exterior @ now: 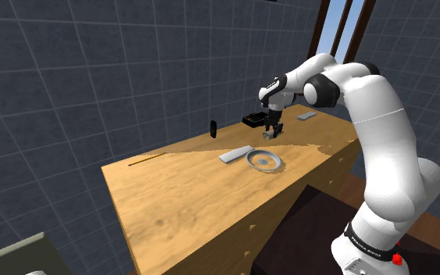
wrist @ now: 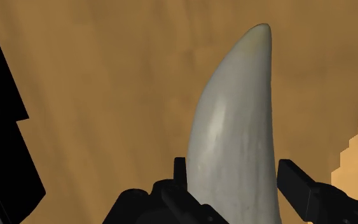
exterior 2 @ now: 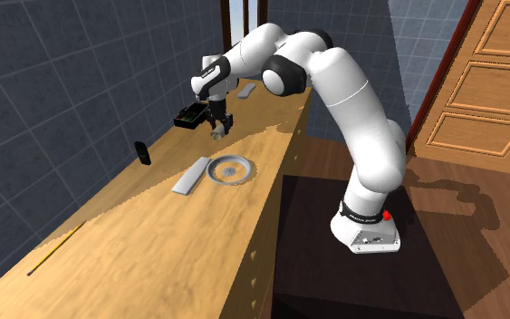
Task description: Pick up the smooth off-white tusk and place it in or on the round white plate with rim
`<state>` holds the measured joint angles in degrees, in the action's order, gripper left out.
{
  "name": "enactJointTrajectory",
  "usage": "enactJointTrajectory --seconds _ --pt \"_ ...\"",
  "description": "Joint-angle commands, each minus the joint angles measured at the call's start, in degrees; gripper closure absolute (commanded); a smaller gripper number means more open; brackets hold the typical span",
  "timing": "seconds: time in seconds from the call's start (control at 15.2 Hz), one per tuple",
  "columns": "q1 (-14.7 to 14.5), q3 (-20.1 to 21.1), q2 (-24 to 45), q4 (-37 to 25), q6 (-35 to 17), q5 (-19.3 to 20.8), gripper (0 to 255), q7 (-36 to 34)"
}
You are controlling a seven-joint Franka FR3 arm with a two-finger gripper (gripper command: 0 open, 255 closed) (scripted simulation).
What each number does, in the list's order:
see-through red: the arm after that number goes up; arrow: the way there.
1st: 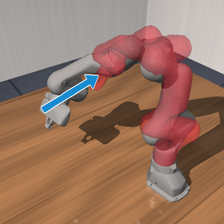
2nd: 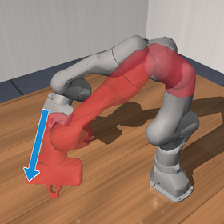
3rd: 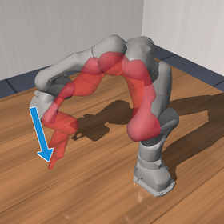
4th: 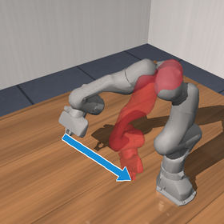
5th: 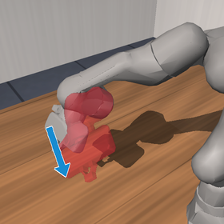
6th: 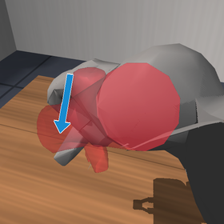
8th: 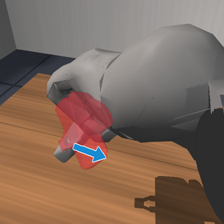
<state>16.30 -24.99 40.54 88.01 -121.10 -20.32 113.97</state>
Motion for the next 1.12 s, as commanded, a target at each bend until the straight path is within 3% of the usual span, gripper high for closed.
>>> enactJointTrajectory --seconds 0.0,0.53,1.06 --pt "0.01 0.0 0.03 0.03 0.01 0.01 255 0.0" --pt "0.01 0.0 0.03 0.04 0.01 0.01 255 0.0" --pt "-0.55 -1.06 -3.14 -1.18 4.22 1.46 255 -0.89"
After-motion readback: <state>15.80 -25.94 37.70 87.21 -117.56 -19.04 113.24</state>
